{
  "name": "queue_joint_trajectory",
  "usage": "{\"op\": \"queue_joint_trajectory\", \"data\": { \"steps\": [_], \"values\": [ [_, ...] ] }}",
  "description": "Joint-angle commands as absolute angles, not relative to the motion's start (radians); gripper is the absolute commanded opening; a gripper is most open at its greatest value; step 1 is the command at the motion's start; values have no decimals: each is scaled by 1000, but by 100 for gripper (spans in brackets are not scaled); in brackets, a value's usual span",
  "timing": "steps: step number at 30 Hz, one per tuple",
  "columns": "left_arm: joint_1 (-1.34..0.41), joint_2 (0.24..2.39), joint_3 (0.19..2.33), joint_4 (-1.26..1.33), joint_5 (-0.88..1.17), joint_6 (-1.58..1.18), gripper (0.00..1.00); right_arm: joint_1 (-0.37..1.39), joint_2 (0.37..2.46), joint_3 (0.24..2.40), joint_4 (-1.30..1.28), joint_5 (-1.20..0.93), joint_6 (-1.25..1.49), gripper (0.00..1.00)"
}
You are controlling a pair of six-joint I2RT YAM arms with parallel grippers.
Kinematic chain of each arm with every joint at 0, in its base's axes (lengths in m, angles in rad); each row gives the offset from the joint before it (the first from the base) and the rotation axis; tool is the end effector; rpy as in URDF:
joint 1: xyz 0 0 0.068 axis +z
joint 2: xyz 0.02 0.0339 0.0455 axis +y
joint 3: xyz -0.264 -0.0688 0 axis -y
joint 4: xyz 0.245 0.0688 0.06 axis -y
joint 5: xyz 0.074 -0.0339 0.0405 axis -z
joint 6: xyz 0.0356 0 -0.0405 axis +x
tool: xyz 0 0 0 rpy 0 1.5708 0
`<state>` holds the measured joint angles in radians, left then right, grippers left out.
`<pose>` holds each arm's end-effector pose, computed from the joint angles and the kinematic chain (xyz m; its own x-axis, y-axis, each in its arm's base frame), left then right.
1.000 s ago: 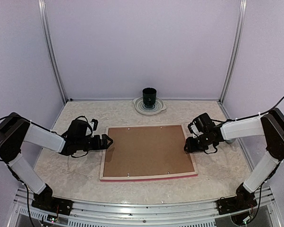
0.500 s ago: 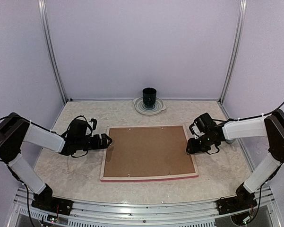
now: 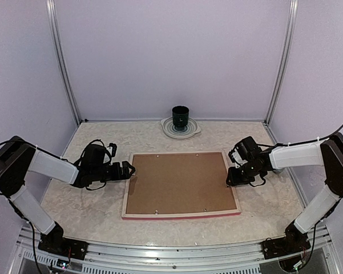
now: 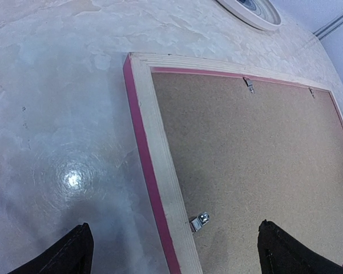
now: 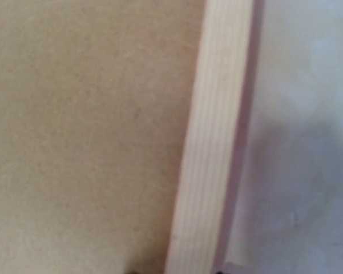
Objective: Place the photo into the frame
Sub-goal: Press the fastener onto the backboard.
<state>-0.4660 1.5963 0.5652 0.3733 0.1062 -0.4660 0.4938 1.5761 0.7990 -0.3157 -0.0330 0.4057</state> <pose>0.2580 -0.1340 0.1312 -0.7224 -0.1368 -0.6778 0.2207 0.8834 -0.4135 0.2535 0.1378 0.1512 -0.9106 -0.0422 -0.4111 -0.1390 0.9681 0.2085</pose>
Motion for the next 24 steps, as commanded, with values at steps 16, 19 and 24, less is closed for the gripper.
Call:
{"op": "queue_joint_trajectory", "data": {
  "steps": [16,19,24],
  "values": [
    [-468,1563,553,381,90,-471,99,494,1591,785,-361,7,386,34],
    [-468,1559,552,372,76,-471,99,494,1565,815,-400,18,385,34],
    [-467,1544,550,361,48,-471,99,494,1559,832,-445,26,371,34]
  ]
}}
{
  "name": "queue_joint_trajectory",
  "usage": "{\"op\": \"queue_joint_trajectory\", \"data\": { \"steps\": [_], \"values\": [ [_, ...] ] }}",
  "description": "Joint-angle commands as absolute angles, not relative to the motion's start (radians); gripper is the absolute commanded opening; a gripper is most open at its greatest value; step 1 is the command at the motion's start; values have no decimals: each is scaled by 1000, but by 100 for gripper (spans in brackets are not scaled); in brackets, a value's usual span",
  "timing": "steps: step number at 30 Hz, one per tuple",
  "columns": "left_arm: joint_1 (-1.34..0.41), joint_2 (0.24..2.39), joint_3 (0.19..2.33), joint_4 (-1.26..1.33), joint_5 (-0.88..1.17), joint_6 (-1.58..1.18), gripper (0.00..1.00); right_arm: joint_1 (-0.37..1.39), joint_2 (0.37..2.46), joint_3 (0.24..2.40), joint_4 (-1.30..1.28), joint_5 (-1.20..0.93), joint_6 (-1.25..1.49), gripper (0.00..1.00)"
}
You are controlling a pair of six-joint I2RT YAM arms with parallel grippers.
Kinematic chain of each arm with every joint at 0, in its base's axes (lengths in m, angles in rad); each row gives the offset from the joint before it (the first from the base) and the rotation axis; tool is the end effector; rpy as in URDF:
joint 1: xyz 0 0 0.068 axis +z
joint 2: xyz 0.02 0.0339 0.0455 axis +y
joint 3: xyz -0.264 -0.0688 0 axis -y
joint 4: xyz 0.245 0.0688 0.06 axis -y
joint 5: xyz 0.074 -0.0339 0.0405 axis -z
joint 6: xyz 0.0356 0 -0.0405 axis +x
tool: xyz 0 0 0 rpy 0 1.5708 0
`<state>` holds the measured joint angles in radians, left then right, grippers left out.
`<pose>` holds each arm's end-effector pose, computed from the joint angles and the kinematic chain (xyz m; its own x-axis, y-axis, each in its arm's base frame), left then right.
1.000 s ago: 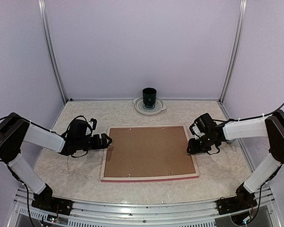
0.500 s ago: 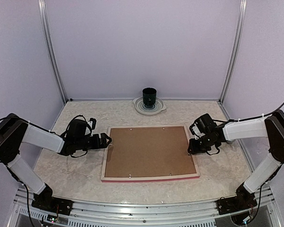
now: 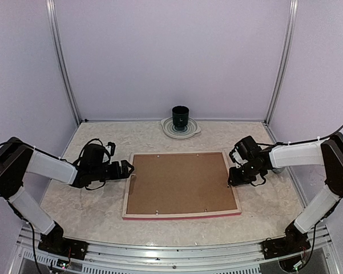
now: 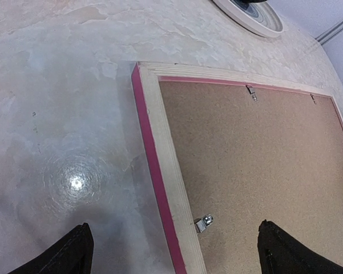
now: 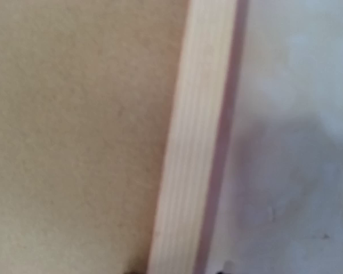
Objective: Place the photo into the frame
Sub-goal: Press the fastener onto the backboard.
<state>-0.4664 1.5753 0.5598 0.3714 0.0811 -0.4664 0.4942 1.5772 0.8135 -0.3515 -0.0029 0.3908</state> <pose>0.2567 -0.1325 0.1352 -0.7066 -0.1460 -0.6924 0.2108 0.8906 -0.4030 0.2538 0.1369 0.1530 -0.9121 -0.0587 -0.4058 -0.1385 0.9757 0.1700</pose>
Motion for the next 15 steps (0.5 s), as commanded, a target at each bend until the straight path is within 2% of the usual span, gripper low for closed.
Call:
{"op": "queue_joint_trajectory", "data": {
  "steps": [1,10,15],
  "values": [
    [-467,1541,549,359,42,-471,99,494,1561,829,-448,26,367,33],
    [-501,1516,549,381,40,-467,99,494,1565,834,-445,2,359,34],
    [-613,1524,669,257,-108,-443,99,494,1570,894,-473,7,369,37]
  ]
}}
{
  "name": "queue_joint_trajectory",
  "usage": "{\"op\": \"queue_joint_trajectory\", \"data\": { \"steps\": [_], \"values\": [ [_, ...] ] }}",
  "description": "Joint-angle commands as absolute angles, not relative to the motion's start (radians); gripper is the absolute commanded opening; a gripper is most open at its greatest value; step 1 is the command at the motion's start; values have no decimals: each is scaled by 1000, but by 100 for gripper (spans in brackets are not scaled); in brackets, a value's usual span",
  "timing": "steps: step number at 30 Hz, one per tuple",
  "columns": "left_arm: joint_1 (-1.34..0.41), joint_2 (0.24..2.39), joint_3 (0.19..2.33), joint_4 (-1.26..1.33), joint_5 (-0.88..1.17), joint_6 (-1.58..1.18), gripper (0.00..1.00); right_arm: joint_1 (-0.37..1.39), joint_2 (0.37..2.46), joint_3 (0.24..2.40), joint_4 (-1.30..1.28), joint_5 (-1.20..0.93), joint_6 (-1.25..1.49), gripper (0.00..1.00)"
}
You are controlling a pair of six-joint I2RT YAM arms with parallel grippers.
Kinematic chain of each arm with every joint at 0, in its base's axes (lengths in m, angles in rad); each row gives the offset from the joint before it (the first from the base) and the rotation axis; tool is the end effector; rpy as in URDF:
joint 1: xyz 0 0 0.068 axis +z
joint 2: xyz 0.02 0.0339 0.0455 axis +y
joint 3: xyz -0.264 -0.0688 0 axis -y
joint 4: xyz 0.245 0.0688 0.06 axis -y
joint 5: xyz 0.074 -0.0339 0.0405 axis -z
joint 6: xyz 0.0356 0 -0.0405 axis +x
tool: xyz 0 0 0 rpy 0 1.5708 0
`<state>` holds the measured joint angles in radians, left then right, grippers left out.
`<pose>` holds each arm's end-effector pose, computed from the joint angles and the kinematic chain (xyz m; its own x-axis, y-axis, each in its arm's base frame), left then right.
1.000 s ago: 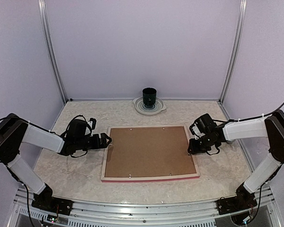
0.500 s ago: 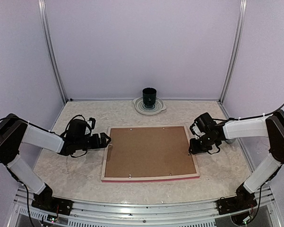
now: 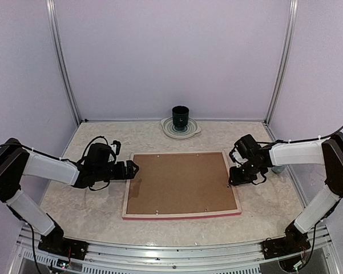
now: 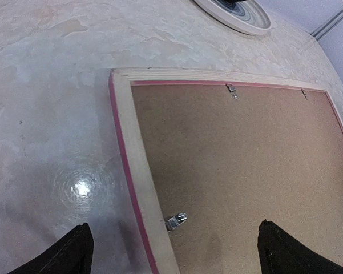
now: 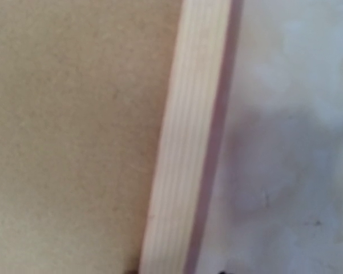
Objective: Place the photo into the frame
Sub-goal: Press the fastener onto the backboard.
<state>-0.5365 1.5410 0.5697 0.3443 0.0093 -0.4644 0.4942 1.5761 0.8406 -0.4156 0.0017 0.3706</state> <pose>0.2479 -0.1478 0.1447 -0.6827 -0.1151 -0.7216 0.2369 0.8993 -0.3676 0.2536 0.1365 0.1575 -0.9209 -0.0848 -0.3804 -0.1504 0.9778 0.1461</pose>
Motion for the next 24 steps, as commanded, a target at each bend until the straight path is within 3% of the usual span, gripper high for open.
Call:
{"op": "queue_joint_trajectory", "data": {
  "steps": [1,12,24],
  "values": [
    [-634,1532,698,237,-136,-437,99,494,1569,903,-473,12,372,37],
    [-769,1748,970,153,-10,-422,93,494,1607,896,-423,3,391,38],
    [-878,1935,1106,147,139,-408,91,495,1593,853,-372,-36,403,38]
  ]
}}
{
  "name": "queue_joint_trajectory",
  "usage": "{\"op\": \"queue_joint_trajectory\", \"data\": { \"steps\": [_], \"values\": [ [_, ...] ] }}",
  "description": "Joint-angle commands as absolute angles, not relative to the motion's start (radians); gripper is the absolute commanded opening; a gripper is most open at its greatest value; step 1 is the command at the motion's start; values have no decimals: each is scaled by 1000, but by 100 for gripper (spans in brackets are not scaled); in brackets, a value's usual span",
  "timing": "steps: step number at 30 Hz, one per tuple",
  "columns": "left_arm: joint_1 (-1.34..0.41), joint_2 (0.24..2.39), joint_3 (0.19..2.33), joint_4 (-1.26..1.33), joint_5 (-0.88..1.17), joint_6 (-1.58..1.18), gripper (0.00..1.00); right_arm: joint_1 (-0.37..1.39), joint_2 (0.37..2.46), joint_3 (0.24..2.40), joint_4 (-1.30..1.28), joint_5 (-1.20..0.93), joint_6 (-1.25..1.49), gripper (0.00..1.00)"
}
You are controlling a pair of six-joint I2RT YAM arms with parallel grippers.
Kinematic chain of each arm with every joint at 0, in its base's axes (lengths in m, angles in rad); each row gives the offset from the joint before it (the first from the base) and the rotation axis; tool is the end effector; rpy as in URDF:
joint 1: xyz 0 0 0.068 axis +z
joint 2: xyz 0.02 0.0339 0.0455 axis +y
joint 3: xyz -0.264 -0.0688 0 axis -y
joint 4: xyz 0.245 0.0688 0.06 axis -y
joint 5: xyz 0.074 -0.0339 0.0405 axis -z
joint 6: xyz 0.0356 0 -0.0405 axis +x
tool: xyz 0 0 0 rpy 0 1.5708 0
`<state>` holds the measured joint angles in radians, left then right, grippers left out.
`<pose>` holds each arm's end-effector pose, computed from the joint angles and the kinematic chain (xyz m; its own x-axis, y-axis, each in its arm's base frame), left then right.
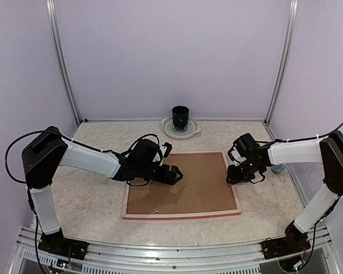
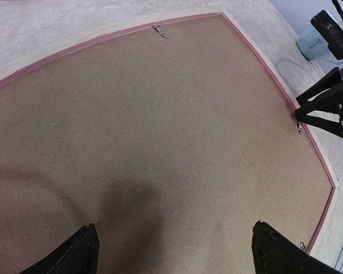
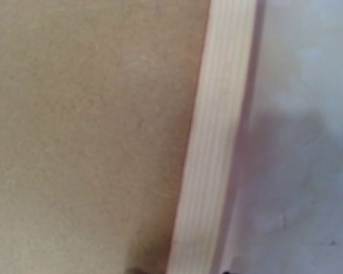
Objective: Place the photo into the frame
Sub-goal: Press the fastener onto the backboard.
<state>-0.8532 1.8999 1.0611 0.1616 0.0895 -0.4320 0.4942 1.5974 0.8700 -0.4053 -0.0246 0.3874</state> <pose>0.2600 -0.3027 0.1526 -0.7075 0.1765 -0.6843 0.5505 0.7448 -0.3772 0.2605 0.1414 0.1601 -0.9207 -0.0671 -0.3844 -0.1464 0.9726 0.1809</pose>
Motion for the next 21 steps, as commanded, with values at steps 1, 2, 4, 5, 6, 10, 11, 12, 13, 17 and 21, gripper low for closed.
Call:
{"op": "queue_joint_trajectory", "data": {
  "steps": [1,2,4,5,6,10,11,12,13,17,21],
  "values": [
    [-884,1943,1109,147,139,-409,91,495,1596,852,-368,-35,405,38],
    [-888,1954,1112,148,139,-411,91,495,1598,849,-365,-35,406,38],
    [-890,1968,1109,154,140,-421,91,495,1600,843,-359,-35,409,38],
    [-890,1973,1107,157,138,-425,91,496,1601,840,-355,-35,409,38],
    [-890,1979,1105,159,136,-429,91,496,1603,837,-352,-35,410,38],
    [-890,1995,1099,161,122,-449,91,497,1602,828,-352,-29,408,38],
    [-890,1999,1098,161,118,-454,91,498,1601,826,-352,-29,407,37],
    [-890,2001,1097,160,115,-459,91,497,1599,824,-355,-28,405,37],
    [-889,2006,1095,160,112,-464,91,497,1598,822,-357,-28,403,36],
    [-885,2015,1090,152,89,-486,91,500,1587,812,-372,-28,397,34],
    [-881,2021,1080,159,83,-503,91,502,1583,802,-378,-32,392,32]
  ]
}}
